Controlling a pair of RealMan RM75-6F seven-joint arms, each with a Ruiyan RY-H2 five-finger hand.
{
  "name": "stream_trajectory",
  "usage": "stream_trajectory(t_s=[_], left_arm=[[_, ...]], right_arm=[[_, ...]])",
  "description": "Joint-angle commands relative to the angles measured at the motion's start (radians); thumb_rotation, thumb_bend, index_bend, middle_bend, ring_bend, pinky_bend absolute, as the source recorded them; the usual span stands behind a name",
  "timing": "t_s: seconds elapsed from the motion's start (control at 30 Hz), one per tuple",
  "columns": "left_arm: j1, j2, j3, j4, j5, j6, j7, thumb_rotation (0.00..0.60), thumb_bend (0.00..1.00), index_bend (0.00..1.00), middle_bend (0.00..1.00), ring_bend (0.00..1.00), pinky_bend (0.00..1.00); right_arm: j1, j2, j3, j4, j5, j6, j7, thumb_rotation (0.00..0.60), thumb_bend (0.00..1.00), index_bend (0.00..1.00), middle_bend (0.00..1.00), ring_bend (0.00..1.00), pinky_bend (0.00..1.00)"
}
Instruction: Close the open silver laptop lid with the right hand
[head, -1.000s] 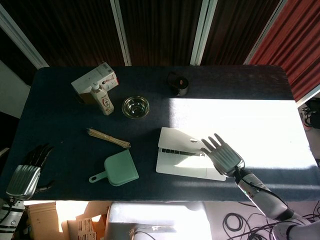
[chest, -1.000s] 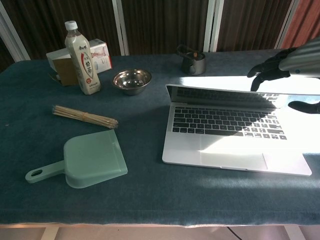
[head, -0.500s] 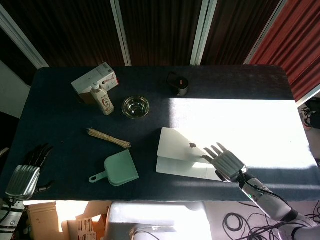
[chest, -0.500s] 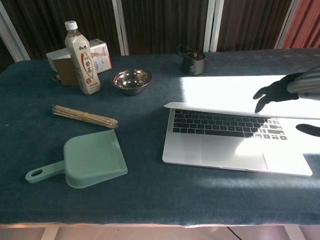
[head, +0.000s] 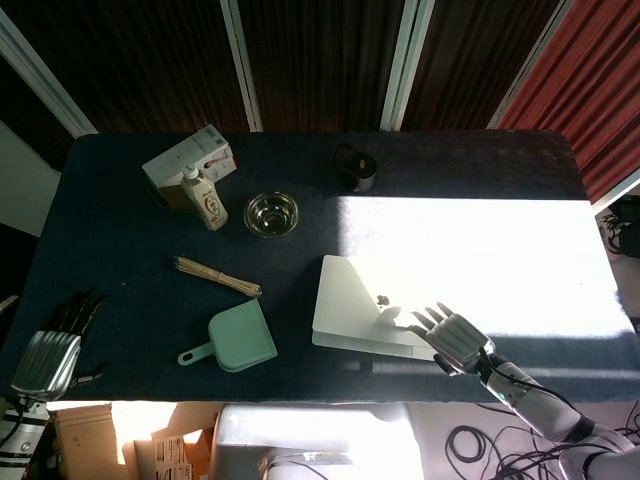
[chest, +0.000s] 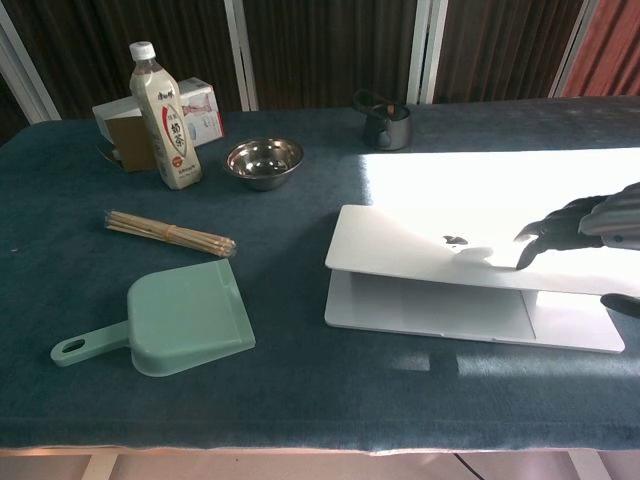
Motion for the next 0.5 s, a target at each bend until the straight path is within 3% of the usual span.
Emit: stream_trajectory(t_s=[0.03, 0.5], left_arm=[[0.001, 0.000, 0.000, 0.001, 0.001, 0.002, -0.002, 0.600, 0.09, 0.00, 0.02, 0.00, 0.14], [0.007, 0.003, 0.002, 0.001, 0.002, 0.011, -0.009, 0.600, 0.09, 0.00, 0.01, 0.00, 0.14]], right_arm=[[-0.008, -0.012, 0.003, 0.014, -0.009, -0.005, 0.009, 0.600, 0.49, 0.17, 0.02, 0.00, 0.02], [-0.033, -0.111, 0.010, 0.129, -0.003, -0.037, 0.001, 0.600, 0.49, 0.17, 0.03, 0.00, 0.02]])
